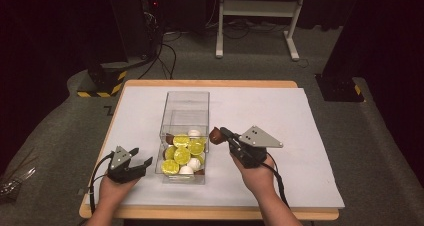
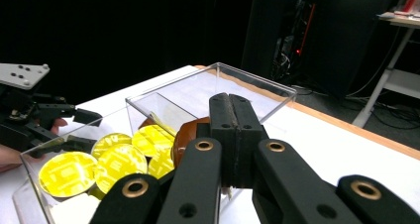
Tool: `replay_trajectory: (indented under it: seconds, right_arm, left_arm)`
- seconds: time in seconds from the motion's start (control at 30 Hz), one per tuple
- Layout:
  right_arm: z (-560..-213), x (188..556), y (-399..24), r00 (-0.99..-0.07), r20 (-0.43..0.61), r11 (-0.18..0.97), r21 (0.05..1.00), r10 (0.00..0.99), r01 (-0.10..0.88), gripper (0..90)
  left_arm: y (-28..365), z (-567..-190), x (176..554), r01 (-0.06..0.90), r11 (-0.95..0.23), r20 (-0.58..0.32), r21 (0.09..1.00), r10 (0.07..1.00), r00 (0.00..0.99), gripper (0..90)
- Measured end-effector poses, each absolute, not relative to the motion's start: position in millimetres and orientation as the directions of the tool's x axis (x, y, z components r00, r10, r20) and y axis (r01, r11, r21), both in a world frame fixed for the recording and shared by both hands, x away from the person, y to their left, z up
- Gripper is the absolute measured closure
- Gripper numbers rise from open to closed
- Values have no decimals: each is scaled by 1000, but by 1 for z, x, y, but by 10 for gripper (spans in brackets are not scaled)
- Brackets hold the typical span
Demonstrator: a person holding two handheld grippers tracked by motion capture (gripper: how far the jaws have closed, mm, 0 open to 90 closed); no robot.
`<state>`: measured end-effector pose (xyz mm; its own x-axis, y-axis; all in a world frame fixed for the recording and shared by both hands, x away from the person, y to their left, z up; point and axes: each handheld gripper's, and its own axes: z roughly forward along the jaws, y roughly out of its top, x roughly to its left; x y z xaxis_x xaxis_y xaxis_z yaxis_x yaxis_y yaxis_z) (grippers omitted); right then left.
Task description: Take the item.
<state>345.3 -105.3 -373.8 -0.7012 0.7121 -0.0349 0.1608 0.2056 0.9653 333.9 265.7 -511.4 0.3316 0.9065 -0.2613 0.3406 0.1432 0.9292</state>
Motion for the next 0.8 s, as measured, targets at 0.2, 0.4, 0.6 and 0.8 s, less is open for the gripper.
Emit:
replay_trajectory:
  seconds: [0.2,0.4,0.6,0.8]
  right_arm:
    - [-374,346,-113,-688,-32,200,965,725,167,900]
    - [-375,347,-120,-674,-28,196,965,738,175,900]
    - [-382,353,-131,-648,-18,189,962,762,195,900]
    - [-391,363,-143,-619,-5,182,958,786,224,900]
  left_arm:
    - [266,-511,334,341,143,-260,929,907,330,327]
    - [266,-511,334,340,143,-260,929,908,329,327]
    - [266,-512,334,341,146,-263,929,907,329,327]
    - [266,-511,334,341,147,-263,928,908,327,327]
